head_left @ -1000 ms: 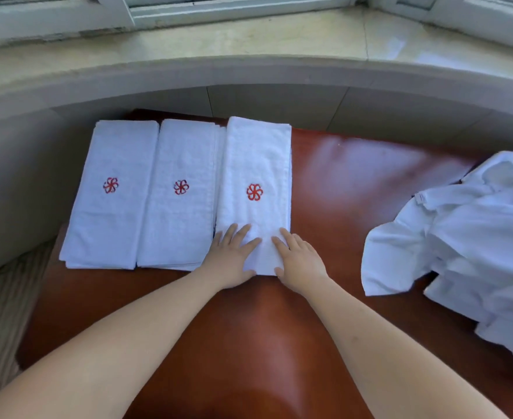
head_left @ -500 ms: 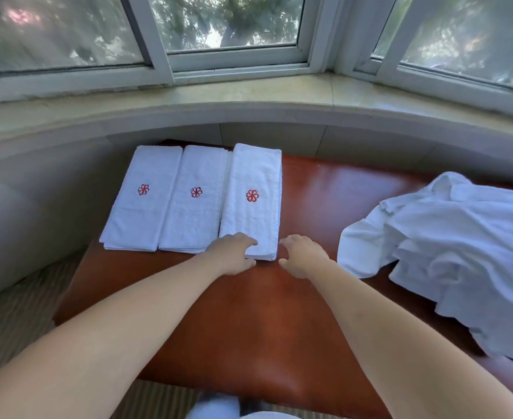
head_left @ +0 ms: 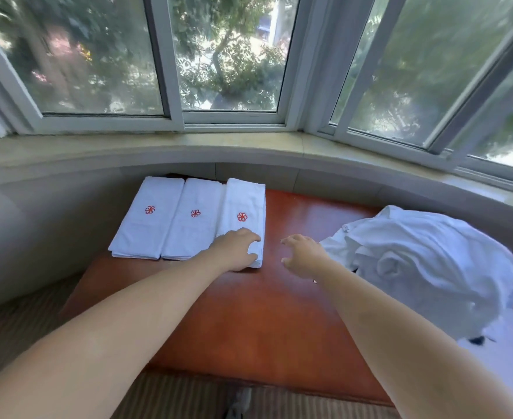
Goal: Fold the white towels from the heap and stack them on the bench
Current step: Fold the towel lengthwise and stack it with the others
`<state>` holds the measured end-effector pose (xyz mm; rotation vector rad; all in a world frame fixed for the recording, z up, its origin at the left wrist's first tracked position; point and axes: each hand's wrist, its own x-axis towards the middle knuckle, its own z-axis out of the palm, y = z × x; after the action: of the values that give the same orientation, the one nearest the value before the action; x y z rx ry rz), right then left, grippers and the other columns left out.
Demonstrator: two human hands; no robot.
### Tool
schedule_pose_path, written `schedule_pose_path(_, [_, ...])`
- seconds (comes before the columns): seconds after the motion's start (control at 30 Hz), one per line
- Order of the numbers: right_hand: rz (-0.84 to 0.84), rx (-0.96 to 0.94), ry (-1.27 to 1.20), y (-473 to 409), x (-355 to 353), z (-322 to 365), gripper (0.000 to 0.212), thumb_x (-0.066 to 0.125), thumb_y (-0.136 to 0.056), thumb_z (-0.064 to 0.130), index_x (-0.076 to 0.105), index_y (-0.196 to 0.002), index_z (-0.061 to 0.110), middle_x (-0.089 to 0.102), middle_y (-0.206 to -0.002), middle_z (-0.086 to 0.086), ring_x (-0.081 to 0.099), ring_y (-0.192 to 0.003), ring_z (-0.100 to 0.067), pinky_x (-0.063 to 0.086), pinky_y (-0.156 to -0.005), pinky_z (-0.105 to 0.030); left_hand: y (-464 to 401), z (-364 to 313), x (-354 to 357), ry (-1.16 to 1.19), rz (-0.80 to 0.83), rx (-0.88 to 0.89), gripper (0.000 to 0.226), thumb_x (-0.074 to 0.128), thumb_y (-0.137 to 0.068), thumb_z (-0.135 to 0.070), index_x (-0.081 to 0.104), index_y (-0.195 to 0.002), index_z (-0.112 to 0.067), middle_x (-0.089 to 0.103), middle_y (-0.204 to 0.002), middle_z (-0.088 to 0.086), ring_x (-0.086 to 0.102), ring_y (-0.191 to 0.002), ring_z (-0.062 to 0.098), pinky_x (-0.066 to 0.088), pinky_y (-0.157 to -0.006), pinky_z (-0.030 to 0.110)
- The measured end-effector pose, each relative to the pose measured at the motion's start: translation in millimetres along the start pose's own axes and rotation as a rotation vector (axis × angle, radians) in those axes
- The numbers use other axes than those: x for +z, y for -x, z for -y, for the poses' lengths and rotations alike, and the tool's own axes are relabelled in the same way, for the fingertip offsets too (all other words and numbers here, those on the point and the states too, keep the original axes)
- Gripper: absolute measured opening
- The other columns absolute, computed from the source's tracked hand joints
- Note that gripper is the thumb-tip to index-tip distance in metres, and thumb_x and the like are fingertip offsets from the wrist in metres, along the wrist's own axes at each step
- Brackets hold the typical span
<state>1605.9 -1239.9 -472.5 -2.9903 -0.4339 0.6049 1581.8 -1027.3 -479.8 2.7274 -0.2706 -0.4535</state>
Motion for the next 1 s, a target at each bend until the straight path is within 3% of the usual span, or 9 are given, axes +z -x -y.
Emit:
schedule_pose_path(0.47, [-0.071, 0.108, -0.005, 116, -15, -54, 0.059, 0.055, -0.097, 0.034, 0.042, -0.154, 0.026, 0.038, -0.160, 0.004, 0.030, -0.150, -0.020, 0.031, -0.116, -0.039, 36, -99, 8, -0.004, -0.029, 0.161, 0.054, 0.054, -0.099, -0.038, 0.043, -0.151, -0.029, 0.036, -0.159, -0.005, 0.047, -0.136, 0.023, 0.046, -0.105, 0.041])
schedule_pose_path(0.67, [-0.098, 0.219, -0.045, 142, -31, -110, 0.057, 0.053, -0.094, 0.033, 0.045, -0.151, 0.029, 0.041, -0.159, 0.006, 0.041, -0.142, -0.025, 0.040, -0.111, -0.044, 9, -161, 7, -0.042, -0.016, 0.229, 0.055, 0.054, -0.098, -0.037, 0.043, -0.151, -0.031, 0.036, -0.159, -0.005, 0.047, -0.137, 0.024, 0.045, -0.105, 0.039])
schedule_pose_path(1.0, [-0.079, 0.294, -0.063, 143, -49, -247, 0.052, 0.052, -0.097, 0.037, 0.048, -0.148, 0.032, 0.046, -0.152, 0.006, 0.048, -0.137, -0.022, 0.043, -0.106, -0.036, -81, -283, 26, -0.085, 0.032, 0.294, 0.054, 0.052, -0.097, -0.039, 0.044, -0.150, -0.031, 0.040, -0.155, -0.006, 0.052, -0.131, 0.023, 0.048, -0.099, 0.038])
